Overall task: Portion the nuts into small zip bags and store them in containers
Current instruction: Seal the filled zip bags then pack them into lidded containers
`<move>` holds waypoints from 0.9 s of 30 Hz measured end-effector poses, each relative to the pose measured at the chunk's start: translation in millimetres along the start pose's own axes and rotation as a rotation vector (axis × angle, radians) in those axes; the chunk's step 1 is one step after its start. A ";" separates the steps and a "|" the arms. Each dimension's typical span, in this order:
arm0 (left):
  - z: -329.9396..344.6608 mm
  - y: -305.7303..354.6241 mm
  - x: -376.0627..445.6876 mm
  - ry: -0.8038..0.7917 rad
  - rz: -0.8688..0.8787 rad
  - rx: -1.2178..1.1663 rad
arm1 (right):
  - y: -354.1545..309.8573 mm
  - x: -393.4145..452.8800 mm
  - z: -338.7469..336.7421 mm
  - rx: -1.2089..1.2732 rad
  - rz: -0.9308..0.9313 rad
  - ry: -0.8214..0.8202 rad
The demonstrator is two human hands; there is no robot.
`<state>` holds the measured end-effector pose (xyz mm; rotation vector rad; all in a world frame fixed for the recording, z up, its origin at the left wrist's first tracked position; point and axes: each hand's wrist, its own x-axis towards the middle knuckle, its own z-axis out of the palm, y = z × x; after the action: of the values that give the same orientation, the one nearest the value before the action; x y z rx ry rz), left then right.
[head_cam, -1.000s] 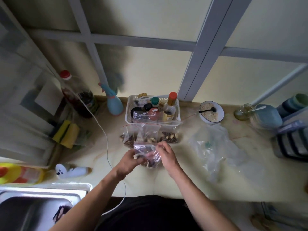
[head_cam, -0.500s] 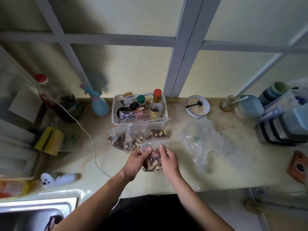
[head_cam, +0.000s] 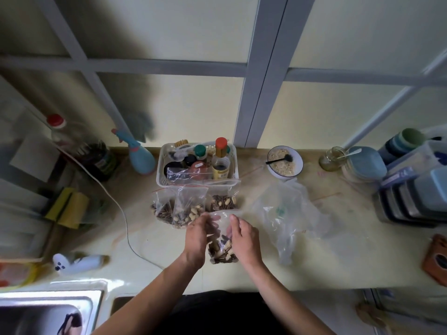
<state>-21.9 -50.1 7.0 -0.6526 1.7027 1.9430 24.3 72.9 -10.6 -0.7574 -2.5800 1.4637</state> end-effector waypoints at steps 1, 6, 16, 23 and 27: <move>2.7 1.2 -0.5 0.032 -0.005 -0.028 | 0.1 0.7 -2.5 0.001 0.007 -0.033; 14.6 3.4 -5.8 0.143 0.066 -0.090 | -5.1 3.2 -16.9 0.035 0.036 -0.172; 36.3 -0.1 -22.0 0.093 0.184 0.001 | -0.2 9.8 -37.7 0.230 0.054 -0.212; 52.1 -1.3 -36.5 -0.035 0.100 -0.128 | 1.9 15.8 -46.2 0.565 0.278 -0.124; 50.3 -7.8 -33.8 -0.054 0.051 -0.147 | 1.3 16.8 -52.2 0.568 0.321 -0.063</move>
<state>6.9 -0.5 28.2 -0.6086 1.5695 2.1178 26.0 122.1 13.7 -1.0673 -1.9611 2.1945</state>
